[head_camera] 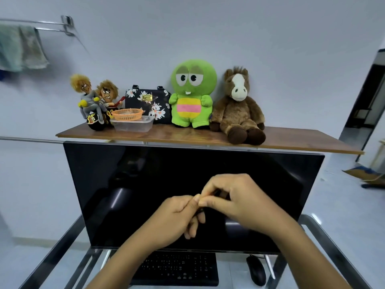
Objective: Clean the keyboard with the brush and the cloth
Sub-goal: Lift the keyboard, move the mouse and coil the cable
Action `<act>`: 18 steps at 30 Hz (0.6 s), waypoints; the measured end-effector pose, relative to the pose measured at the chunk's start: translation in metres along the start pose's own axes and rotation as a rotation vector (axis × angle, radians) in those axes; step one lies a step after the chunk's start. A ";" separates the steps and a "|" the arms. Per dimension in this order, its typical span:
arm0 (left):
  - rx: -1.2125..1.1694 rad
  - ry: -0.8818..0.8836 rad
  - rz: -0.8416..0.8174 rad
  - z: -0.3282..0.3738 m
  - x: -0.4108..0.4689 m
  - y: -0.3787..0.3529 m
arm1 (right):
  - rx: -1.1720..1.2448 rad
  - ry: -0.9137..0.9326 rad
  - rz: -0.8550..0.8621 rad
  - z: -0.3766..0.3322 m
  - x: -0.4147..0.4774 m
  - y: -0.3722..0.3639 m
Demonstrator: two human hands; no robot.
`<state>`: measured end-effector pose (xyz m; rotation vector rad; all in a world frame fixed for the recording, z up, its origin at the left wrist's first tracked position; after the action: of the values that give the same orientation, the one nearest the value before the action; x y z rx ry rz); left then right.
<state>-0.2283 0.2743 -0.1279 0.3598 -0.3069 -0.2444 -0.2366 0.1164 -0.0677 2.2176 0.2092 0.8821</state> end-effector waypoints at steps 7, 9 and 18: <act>-0.902 0.204 -0.172 0.018 -0.005 -0.013 | 0.551 -0.196 0.170 0.027 0.004 -0.017; -1.051 0.238 -0.160 0.018 -0.003 -0.012 | 0.660 -0.261 0.201 0.030 -0.002 -0.027; -0.874 0.280 0.164 0.007 0.003 -0.018 | 0.801 -0.430 0.031 0.034 -0.024 -0.034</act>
<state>-0.2316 0.2553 -0.1274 -0.4918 0.0637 -0.1448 -0.2293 0.1121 -0.1209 3.0920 0.3666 0.3233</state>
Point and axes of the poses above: each hand's wrist, its own x-axis towards the middle knuckle, its own y-axis out of the back of the hand, z = x × y, the point moved 3 cm from there along x, towards the middle knuckle, and after that the axes turned 8 degrees about z, right-handed, at the moved point
